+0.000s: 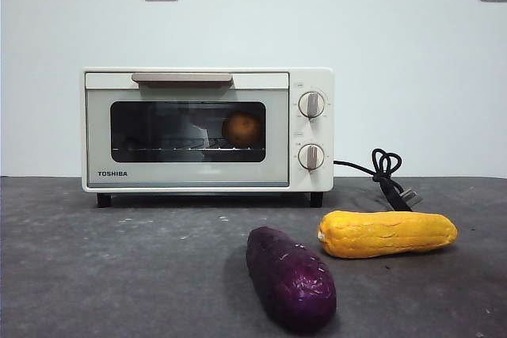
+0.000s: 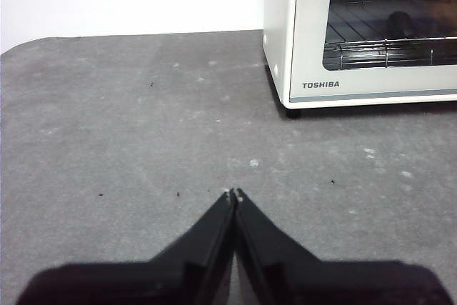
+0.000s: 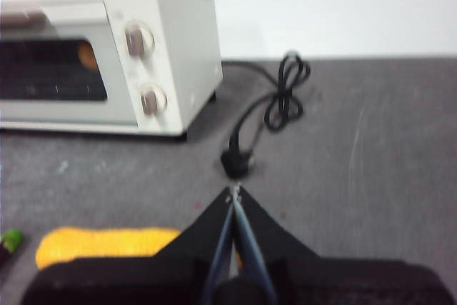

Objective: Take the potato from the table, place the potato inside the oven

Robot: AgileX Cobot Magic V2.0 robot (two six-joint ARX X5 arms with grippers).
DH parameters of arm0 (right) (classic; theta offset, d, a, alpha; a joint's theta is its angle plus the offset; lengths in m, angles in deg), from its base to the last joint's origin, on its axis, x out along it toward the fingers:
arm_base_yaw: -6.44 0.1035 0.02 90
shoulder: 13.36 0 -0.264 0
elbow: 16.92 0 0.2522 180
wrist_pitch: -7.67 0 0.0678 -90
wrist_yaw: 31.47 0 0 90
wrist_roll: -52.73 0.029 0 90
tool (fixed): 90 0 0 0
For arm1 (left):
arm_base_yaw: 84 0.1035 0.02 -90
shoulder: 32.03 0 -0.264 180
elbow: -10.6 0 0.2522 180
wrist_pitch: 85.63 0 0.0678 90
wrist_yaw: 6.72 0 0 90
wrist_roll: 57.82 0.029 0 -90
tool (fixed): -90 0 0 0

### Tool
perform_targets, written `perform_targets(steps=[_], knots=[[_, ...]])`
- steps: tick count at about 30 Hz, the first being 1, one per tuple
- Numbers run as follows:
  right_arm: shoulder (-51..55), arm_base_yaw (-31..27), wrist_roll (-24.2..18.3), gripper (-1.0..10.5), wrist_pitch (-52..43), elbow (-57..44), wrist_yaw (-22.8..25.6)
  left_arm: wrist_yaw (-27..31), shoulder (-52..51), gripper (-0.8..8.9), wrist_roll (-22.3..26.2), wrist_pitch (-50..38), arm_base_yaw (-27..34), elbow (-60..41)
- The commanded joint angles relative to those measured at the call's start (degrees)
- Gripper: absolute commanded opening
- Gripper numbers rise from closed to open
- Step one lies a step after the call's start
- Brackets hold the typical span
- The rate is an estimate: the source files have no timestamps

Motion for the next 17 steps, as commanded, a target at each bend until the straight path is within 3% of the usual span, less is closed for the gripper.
perform_targets(steps=[1,9,17], knots=[[0.2,0.0,2.1,0.0,-0.2,-2.0,0.1,0.0,-0.1,-0.03,-0.3,0.3,0.2,-0.6],[0.2,0.0,5.2,0.0,1.3,-2.1,0.1,0.0,-0.1,-0.03,-0.3,0.3,0.2,-0.6],[0.2,0.0,5.1,0.0,1.1,-2.1,0.1,0.0,-0.1,-0.03,-0.3,0.3,0.2,-0.6]])
